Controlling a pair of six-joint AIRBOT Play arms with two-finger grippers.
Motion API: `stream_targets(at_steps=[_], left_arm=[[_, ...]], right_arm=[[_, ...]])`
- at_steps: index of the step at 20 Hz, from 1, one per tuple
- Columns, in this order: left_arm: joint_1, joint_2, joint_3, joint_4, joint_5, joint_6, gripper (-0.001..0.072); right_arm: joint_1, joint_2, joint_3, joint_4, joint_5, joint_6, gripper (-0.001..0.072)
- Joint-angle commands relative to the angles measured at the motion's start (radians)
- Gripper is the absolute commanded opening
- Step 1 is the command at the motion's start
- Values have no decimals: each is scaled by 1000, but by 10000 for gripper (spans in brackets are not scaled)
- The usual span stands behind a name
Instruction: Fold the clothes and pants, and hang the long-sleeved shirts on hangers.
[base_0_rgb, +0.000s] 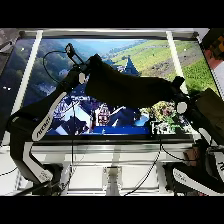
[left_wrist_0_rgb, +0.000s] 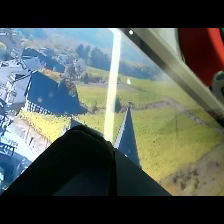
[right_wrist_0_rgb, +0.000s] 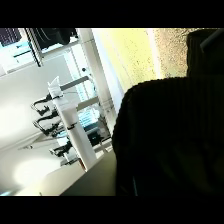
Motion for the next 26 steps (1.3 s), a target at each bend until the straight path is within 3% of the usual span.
stream_targets(at_steps=[1,5,6,7,8,10,15,18,19,20,21,22,24,26], left_arm=[[0,-9,1,-2,26,-59,3],[0,-29,2,4,135,-66,27],[1,-35,2,3,166,-63,179],[3,-42,2,3,196,-63,436],[6,-49,8,3,201,-63,592],[18,-58,18,3,215,-63,647],[57,-50,41,3,218,-63,647],[82,-13,40,12,207,-63,632],[91,10,40,60,200,-63,556],[101,38,40,132,182,-63,360],[111,71,40,190,167,-63,104],[119,102,40,214,160,-63,7],[137,171,40,220,134,-63,7],[159,246,40,314,55,-62,6]], right_arm=[[-3,-30,0,56,-12,-2,20],[-3,-38,0,47,-159,-55,50],[-3,-38,2,45,-214,-124,216],[-3,-38,15,45,-233,-175,394],[-3,-38,34,45,-235,-229,399],[-3,-41,86,45,-232,-341,404],[-3,-68,217,45,-96,-488,404],[-3,-68,226,45,-63,-630,399],[-9,-68,226,45,-43,-653,361],[-18,-64,226,45,2,-652,201],[-37,-59,226,45,66,-652,20],[-60,-53,226,45,135,-653,21],[-120,-33,226,43,292,-735,18],[-203,-1,226,60,449,-928,17]])
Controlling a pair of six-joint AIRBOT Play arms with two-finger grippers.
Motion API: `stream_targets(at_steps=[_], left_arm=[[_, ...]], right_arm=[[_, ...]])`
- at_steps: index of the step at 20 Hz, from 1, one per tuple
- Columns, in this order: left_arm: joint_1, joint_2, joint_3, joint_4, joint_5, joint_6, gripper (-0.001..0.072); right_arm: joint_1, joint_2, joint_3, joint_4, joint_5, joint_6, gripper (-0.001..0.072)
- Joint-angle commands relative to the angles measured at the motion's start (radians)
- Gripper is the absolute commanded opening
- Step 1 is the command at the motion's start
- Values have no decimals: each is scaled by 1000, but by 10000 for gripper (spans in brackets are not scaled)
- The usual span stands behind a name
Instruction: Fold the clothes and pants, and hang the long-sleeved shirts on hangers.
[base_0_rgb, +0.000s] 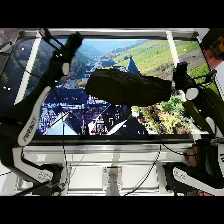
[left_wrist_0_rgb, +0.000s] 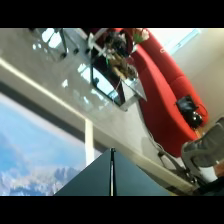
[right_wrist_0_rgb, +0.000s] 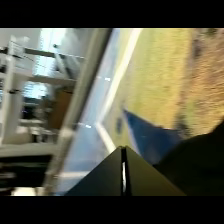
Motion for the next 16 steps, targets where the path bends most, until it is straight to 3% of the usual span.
stream_targets(at_steps=[1,2,4,6,7,8,9,10,11,12,16], left_arm=[[36,132,0,169,-165,8,7],[43,173,0,187,-255,47,7],[57,264,0,187,-470,224,7],[69,351,0,186,-666,436,7],[74,388,0,187,-735,510,8],[76,422,0,187,-787,564,79],[78,451,0,187,-811,590,335],[78,471,0,186,-820,589,559],[79,489,0,187,-820,589,584],[79,501,0,187,-818,589,584],[79,522,1,187,-818,589,584]], right_arm=[[-145,42,2,72,344,-330,17],[-204,44,2,164,439,-492,17],[-358,28,1,464,699,-875,17],[-484,-20,1,726,923,-1086,19],[-523,-47,1,772,982,-1101,22],[-539,-72,1,770,1002,-1096,151],[-536,-98,1,746,1001,-1092,500],[-519,-122,1,714,998,-1076,615],[-495,-140,1,669,993,-1037,618],[-466,-158,1,615,963,-973,688],[-386,-237,1,563,873,-775,688]])
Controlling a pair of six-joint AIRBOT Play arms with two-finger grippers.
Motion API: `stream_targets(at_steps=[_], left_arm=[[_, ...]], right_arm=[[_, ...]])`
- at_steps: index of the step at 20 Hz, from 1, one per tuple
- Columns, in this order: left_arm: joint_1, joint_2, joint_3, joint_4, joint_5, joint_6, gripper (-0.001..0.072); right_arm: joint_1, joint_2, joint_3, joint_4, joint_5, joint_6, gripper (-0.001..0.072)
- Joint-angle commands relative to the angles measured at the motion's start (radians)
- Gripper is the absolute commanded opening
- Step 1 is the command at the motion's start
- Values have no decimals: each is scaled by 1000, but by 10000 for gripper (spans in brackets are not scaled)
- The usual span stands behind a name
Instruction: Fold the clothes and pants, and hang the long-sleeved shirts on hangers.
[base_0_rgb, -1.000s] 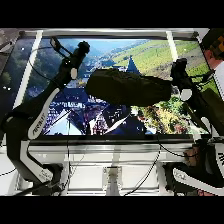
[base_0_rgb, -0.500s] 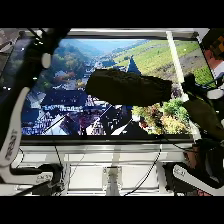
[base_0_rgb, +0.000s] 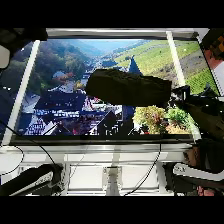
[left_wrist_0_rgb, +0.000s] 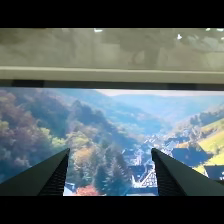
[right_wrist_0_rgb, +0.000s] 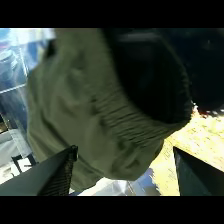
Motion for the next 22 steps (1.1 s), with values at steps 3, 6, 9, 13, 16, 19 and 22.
stream_targets(at_steps=[3,6,9,13,16,19,22], left_arm=[[1,26,0,2,-31,29,584],[1,26,0,2,-31,29,584],[1,26,0,2,-31,29,584],[0,26,0,-2,-31,29,584],[0,26,0,-2,-31,29,584],[0,26,0,-2,-34,29,584],[0,26,0,-2,-53,29,584]], right_arm=[[56,-132,0,37,-11,120,688],[56,-177,2,124,-32,106,686],[58,-200,24,154,-53,100,686],[103,-233,70,158,-89,100,684],[162,-267,103,155,-163,100,669],[197,-285,121,151,-229,100,498],[201,-285,122,149,-250,100,326]])
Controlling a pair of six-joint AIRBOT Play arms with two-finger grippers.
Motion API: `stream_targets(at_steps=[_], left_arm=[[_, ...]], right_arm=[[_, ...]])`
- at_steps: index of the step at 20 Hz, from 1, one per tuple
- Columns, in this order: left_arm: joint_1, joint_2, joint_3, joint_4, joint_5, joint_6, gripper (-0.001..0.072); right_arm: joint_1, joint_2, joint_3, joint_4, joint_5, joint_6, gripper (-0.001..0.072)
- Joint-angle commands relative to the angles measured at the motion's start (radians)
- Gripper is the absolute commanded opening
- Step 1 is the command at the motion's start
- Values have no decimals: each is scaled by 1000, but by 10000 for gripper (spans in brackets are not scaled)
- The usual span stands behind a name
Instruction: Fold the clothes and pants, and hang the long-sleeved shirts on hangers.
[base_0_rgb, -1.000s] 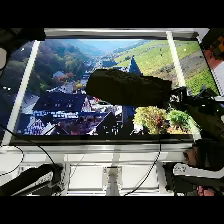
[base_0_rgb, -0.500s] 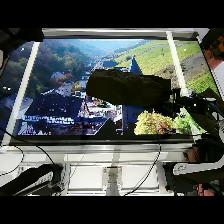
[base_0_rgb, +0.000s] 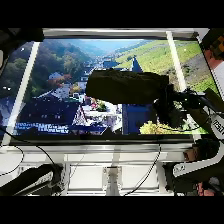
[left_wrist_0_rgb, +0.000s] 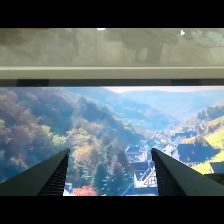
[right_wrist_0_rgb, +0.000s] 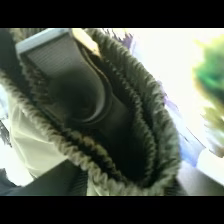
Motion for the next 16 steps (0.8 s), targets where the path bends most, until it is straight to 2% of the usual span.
stream_targets(at_steps=[1,2,4,7,10,13,16], left_arm=[[0,0,0,0,-16,0,584],[0,0,0,0,-16,0,584],[0,0,0,0,-18,0,584],[0,-1,0,0,-18,0,584],[0,-2,0,0,-16,0,584],[0,-2,0,0,-13,0,584],[0,-2,0,0,-13,0,584]], right_arm=[[12,-7,9,-6,-43,0,255],[12,-6,9,-6,-39,-1,156],[12,0,11,-6,-35,-11,23],[6,43,11,-47,-50,-18,18],[-51,171,11,-146,-81,44,17],[-195,306,11,-167,-69,75,17],[-367,369,60,-213,34,82,16]])
